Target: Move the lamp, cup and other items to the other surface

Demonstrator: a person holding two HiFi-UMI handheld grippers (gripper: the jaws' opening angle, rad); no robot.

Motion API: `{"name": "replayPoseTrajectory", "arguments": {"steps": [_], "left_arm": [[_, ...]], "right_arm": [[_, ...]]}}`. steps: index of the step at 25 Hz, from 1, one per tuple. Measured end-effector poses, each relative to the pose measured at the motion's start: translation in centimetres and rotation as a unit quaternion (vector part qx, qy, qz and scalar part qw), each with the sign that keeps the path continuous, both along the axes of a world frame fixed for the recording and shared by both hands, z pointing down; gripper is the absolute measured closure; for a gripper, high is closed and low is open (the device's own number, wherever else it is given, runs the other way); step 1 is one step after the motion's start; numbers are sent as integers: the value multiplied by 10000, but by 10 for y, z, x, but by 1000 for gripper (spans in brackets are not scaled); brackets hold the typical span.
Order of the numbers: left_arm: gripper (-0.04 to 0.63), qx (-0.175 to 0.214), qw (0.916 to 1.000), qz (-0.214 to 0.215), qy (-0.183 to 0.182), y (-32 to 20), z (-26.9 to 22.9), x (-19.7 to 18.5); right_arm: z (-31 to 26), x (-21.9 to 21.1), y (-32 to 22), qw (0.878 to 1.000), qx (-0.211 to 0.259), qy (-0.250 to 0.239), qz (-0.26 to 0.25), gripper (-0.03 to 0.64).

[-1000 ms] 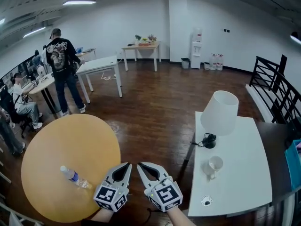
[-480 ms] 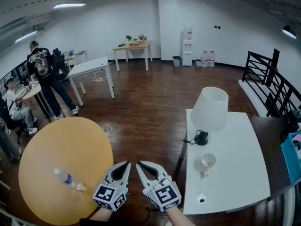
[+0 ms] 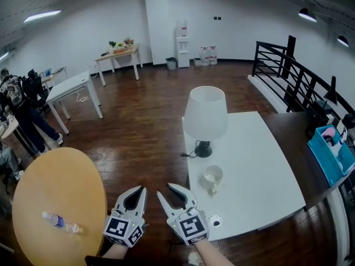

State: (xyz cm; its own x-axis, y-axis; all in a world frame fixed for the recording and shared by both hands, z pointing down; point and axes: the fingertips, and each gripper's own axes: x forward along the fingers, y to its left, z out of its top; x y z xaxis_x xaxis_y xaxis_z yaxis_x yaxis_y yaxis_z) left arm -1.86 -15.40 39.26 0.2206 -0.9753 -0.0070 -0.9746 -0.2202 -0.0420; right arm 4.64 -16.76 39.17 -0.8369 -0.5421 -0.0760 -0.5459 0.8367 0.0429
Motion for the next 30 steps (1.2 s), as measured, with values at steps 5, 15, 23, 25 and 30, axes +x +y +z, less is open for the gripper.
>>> {"name": "replayPoseTrajectory", "arguments": {"steps": [5, 15, 23, 25, 30], "left_arm": [[584, -132, 9974, 702, 64, -25, 22, 71], [584, -568, 9873, 1473, 181, -58, 89, 163], [584, -748, 9845, 1568, 229, -75, 121, 179], [584, -763, 9848, 1545, 230, -78, 126, 177], [584, -817, 9847, 1525, 211, -79, 133, 173]], "right_arm": [[32, 83, -32, 9950, -199, 243, 953, 433], [123, 184, -86, 9670, -724, 560, 2378, 427], [167, 178, -109, 9633, -1003, 603, 2417, 458], [166, 178, -112, 9636, -997, 532, 2423, 502], [165, 180, -116, 9615, -1003, 552, 2499, 571]]}}
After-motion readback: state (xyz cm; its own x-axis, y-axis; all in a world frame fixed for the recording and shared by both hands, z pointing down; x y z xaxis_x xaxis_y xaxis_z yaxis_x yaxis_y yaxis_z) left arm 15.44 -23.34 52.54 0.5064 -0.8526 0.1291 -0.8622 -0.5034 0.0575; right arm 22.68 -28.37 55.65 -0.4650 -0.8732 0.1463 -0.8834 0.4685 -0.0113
